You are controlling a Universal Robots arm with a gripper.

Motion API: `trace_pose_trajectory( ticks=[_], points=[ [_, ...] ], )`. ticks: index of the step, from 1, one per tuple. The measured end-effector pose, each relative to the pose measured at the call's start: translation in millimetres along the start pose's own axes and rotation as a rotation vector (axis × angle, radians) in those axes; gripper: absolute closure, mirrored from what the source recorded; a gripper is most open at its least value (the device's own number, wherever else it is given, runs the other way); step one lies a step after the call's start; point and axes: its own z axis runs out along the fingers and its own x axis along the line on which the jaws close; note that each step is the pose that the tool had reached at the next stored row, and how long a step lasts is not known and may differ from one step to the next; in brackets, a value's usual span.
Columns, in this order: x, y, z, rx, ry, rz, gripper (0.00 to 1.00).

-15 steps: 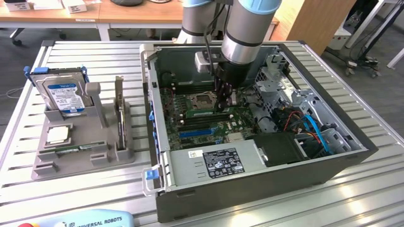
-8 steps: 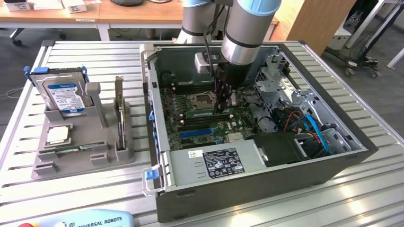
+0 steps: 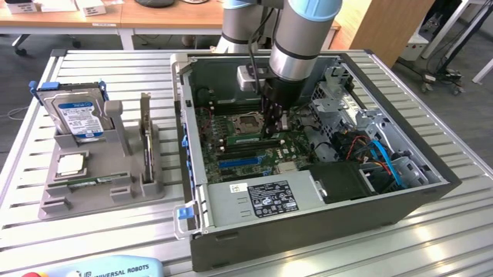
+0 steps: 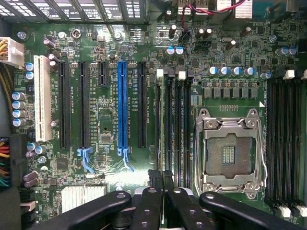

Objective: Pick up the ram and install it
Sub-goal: 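Insert the ram into the slot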

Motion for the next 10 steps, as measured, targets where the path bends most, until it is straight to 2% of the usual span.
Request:
trace_pose_trajectory(
  ticks=[10],
  points=[
    [0.1,0.3,3.0,0.0000,-0.0001,0.000,0.88]
  ],
)
